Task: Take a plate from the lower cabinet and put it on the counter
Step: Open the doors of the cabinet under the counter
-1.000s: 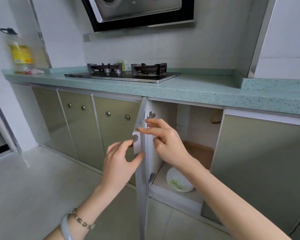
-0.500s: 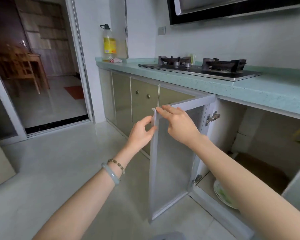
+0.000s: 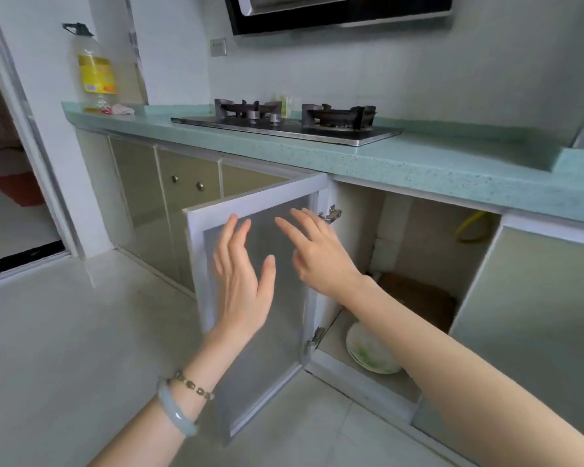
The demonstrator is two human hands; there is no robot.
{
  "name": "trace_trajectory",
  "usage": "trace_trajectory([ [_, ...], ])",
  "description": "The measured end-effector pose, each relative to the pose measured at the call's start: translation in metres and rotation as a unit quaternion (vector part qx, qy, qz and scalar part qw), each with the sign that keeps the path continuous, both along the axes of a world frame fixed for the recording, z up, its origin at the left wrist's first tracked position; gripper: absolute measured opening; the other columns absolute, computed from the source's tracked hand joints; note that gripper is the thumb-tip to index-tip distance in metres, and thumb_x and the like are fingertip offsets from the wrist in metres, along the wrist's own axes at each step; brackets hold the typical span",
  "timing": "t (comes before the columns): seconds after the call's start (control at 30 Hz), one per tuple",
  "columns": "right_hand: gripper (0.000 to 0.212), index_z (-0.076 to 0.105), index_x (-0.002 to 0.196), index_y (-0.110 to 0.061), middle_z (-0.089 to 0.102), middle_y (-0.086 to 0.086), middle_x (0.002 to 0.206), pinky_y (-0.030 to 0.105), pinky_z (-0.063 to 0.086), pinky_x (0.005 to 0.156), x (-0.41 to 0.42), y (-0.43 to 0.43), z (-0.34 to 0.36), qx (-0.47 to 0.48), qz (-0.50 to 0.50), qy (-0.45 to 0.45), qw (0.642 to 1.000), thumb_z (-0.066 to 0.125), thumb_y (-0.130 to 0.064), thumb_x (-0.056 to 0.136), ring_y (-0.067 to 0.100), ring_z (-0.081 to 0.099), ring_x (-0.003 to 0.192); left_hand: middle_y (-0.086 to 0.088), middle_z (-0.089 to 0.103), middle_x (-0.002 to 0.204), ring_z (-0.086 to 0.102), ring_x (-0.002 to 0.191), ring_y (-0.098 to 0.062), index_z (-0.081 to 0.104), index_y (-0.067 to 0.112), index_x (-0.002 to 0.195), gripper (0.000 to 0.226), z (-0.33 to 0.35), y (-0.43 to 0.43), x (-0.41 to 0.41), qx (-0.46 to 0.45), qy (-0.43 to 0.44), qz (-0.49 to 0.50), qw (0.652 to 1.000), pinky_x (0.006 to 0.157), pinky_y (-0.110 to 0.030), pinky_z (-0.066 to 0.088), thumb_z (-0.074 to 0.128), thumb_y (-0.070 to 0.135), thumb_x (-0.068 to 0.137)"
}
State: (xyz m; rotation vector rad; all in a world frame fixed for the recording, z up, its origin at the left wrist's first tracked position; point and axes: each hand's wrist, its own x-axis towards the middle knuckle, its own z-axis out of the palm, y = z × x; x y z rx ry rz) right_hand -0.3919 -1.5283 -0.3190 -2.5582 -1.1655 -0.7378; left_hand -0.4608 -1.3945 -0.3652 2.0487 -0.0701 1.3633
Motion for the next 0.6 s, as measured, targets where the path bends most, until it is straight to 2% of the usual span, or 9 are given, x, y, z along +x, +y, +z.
trace_trajectory([
  [0.1, 0.057, 0.044, 0.139, -0.013, 0.047, 0.023, 0.136, 0.05, 0.029, 0.109, 0.023, -0.083, -0.014, -0.104, -0.098, -0.062, 0.988, 0.054, -0.009, 0.083, 0.042, 0.04, 0.129, -0.013, 0.025, 0.152, 0.024, 0.14, -0.026, 0.033, 0.004, 0.143, 0.058, -0.023, -0.056, 0.028, 0.031, 0.1, -0.054, 0.993, 0.113, -0.037, 0.017, 0.054, 0.022, 0.092],
  [0.17, 0.054, 0.036, 0.144, -0.017, 0.04, 0.019, 0.144, 0.048, 0.017, 0.115, 0.033, -0.136, -0.022, -0.197, -0.174, -0.052, 0.963, 0.048, -0.018, 0.091, 0.038, 0.031, 0.136, -0.015, 0.027, 0.153, 0.025, 0.141, -0.03, 0.033, 0.002, 0.144, 0.06, -0.039, -0.091, 0.052, 0.057, 0.162, -0.078, 0.982, 0.112, -0.038, 0.019, 0.056, 0.022, 0.092],
  [0.23, 0.053, 0.028, 0.147, -0.02, 0.031, 0.016, 0.15, 0.046, 0.006, 0.118, 0.04, -0.18, -0.025, -0.259, -0.226, -0.039, 0.938, 0.041, -0.024, 0.095, 0.035, 0.021, 0.141, -0.013, 0.024, 0.155, 0.022, 0.144, -0.027, 0.028, 0.004, 0.146, 0.062, -0.055, -0.124, 0.077, 0.091, 0.202, -0.119, 0.968, 0.114, -0.037, 0.018, 0.052, 0.028, 0.094],
  [0.37, 0.052, 0.031, 0.145, -0.018, 0.03, 0.017, 0.152, 0.047, -0.003, 0.117, 0.049, -0.236, -0.017, -0.354, -0.284, -0.062, 0.889, 0.04, -0.026, 0.095, 0.036, 0.016, 0.143, -0.007, 0.022, 0.157, 0.02, 0.145, -0.022, 0.023, 0.009, 0.149, 0.067, -0.077, -0.191, 0.119, 0.138, 0.24, -0.208, 0.938, 0.115, -0.034, 0.016, 0.05, 0.036, 0.094],
  [0.6, 0.045, 0.038, 0.141, -0.013, 0.038, 0.016, 0.147, 0.052, -0.004, 0.116, 0.069, -0.266, -0.008, -0.493, -0.346, -0.111, 0.79, 0.037, -0.025, 0.097, 0.037, 0.021, 0.142, -0.004, 0.017, 0.159, 0.017, 0.146, -0.018, 0.01, 0.009, 0.152, 0.083, -0.114, -0.288, 0.161, 0.149, 0.311, -0.296, 0.891, 0.115, -0.035, 0.011, 0.053, 0.045, 0.091],
])
